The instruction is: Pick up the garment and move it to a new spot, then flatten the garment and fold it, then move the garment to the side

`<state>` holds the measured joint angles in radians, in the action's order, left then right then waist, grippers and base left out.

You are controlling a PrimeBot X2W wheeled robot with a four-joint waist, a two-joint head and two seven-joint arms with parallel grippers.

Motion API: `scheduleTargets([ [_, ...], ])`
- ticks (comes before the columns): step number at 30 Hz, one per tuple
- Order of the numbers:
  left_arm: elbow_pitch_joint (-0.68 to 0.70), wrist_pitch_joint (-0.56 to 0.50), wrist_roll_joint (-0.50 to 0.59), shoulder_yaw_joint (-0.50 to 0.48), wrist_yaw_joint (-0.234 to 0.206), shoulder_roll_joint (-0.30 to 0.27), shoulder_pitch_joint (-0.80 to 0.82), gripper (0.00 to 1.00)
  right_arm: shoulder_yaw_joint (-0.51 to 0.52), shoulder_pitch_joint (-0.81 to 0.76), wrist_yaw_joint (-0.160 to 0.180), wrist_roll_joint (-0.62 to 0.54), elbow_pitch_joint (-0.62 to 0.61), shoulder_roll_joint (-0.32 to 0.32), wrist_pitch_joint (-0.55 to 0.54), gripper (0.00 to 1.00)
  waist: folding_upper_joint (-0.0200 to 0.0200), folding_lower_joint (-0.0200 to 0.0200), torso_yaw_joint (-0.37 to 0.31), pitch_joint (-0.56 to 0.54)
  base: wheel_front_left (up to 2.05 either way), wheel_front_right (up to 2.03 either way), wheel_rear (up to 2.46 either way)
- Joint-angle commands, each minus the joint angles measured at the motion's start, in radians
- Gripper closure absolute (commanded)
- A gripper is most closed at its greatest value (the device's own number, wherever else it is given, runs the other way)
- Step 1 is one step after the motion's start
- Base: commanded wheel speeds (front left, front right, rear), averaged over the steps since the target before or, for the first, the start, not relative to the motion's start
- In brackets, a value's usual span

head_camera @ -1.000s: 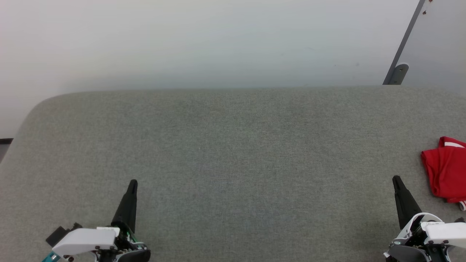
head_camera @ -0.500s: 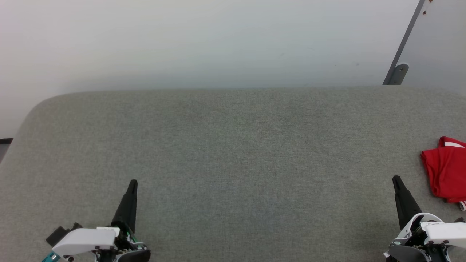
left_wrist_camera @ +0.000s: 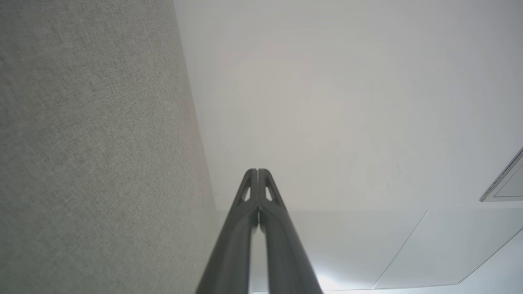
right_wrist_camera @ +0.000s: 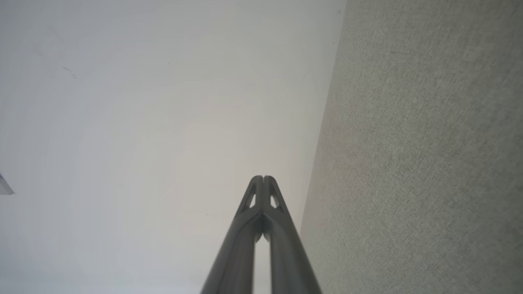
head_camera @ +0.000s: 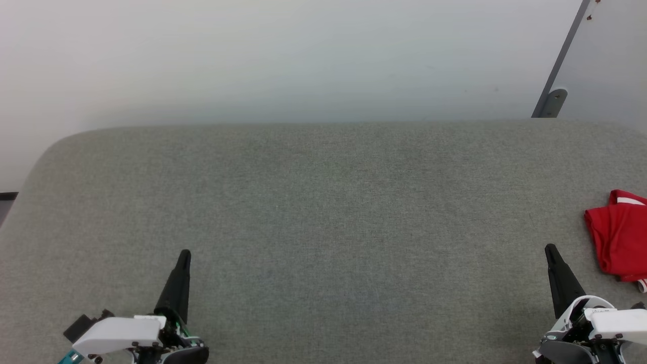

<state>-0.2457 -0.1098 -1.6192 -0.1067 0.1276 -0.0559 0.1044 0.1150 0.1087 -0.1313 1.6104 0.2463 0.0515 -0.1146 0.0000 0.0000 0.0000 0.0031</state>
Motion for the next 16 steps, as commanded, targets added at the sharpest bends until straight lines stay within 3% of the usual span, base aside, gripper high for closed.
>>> scheduleTargets([
  [1,-0.001,-0.002,0.003,-0.003,0.006,0.002,0.010,1.00,0.000,0.003,0.001,0.003,0.000,-0.004,-0.002,1.00,0.0000,0.0000,0.000,0.000,0.00,0.00,0.00],
  [16,-0.001,-0.003,0.004,-0.004,0.006,0.003,0.010,1.00,0.000,0.003,0.001,0.004,0.000,-0.004,-0.002,1.00,0.0000,0.0000,0.000,0.000,0.00,0.00,0.00],
])
